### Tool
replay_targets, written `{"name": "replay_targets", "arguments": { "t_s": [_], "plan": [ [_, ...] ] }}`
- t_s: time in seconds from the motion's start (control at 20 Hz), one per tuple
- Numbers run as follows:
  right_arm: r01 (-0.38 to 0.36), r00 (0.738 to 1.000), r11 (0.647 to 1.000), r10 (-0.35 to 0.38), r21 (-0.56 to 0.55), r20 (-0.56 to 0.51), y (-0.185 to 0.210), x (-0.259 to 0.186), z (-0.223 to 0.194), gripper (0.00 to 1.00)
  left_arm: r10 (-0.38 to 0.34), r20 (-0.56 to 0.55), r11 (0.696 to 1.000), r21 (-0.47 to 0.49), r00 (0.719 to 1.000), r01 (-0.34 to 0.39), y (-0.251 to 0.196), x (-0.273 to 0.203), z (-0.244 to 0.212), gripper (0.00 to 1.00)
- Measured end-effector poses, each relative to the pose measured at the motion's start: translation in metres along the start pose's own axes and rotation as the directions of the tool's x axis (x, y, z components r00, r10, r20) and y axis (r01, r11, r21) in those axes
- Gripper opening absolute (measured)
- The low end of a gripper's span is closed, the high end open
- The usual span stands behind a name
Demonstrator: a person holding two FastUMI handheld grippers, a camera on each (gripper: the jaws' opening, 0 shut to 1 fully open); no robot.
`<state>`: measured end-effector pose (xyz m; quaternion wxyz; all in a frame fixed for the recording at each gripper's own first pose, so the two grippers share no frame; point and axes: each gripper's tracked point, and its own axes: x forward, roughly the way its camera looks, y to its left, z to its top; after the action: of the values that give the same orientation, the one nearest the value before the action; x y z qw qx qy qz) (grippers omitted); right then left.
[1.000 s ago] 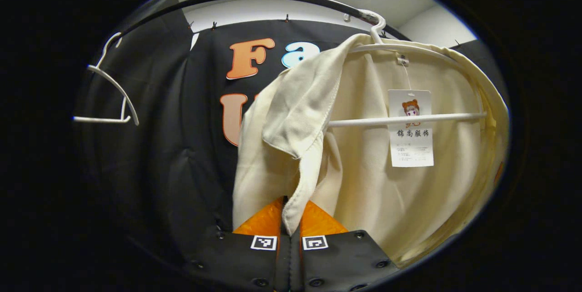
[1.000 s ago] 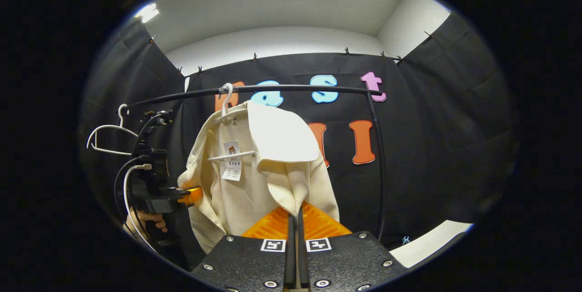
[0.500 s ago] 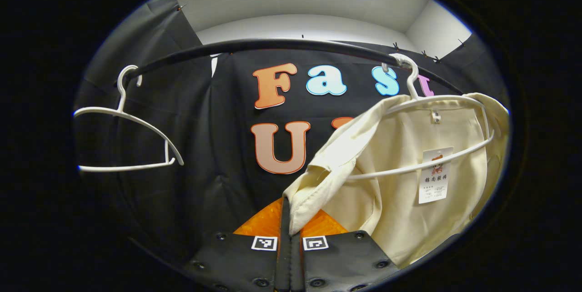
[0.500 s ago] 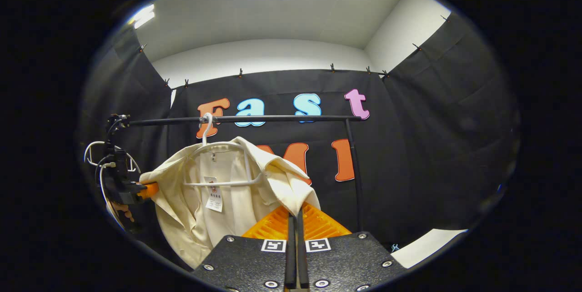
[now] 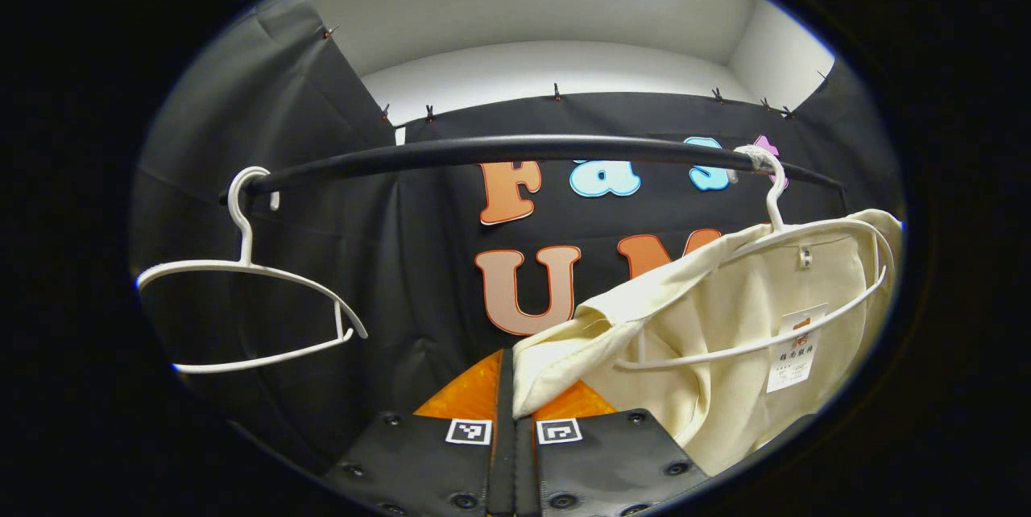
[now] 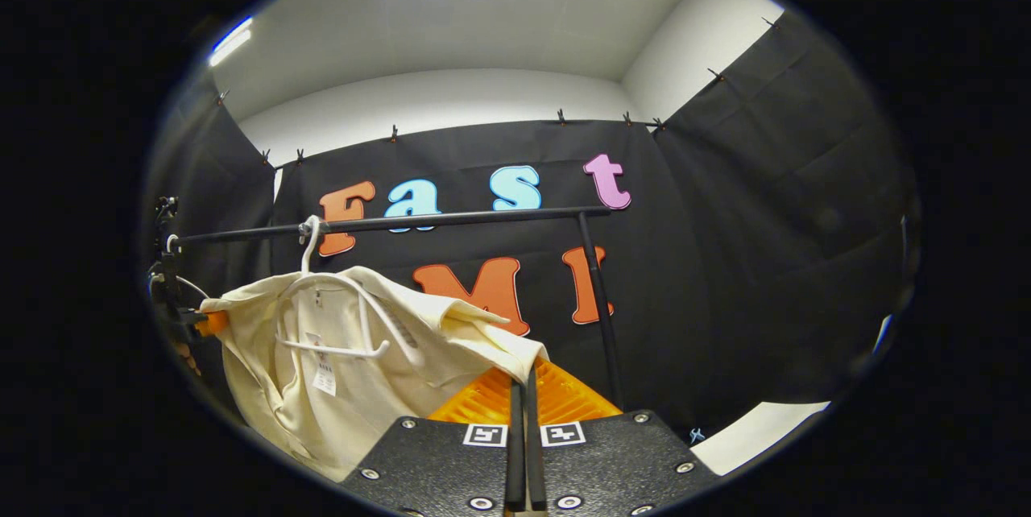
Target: Grasp the clothes on the hanger with both hands and then place them into the laundry hamper below.
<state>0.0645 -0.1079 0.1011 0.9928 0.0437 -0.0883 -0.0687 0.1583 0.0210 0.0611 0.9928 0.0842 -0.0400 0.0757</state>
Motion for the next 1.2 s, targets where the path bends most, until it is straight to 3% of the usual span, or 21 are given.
{"name": "replay_targets", "arguments": {
  "t_s": [0.1,0.3,0.55,1.2],
  "plan": [
    [-0.007,1.000,1.000,0.007,0.014,-0.024,-0.004,0.009,-0.009,0.01,0.024,0.000,1.000,0.007,1.000,-0.024,0.010,0.006,0.003,0.06],
    [-0.054,0.992,0.992,0.066,0.115,-0.107,-0.002,0.027,-0.042,0.01,0.012,-0.044,0.999,-0.032,0.999,-0.014,0.015,0.010,-0.014,0.06],
    [-0.079,0.979,0.985,0.105,0.151,-0.173,0.003,0.036,-0.078,0.00,-0.016,-0.115,0.995,-0.095,0.993,0.005,0.018,0.012,-0.044,0.06],
    [-0.114,0.940,0.974,0.170,0.196,-0.297,0.024,0.026,-0.159,0.00,0.044,-0.205,0.997,-0.060,0.978,-0.058,0.038,0.008,-0.098,0.07]
  ]
}}
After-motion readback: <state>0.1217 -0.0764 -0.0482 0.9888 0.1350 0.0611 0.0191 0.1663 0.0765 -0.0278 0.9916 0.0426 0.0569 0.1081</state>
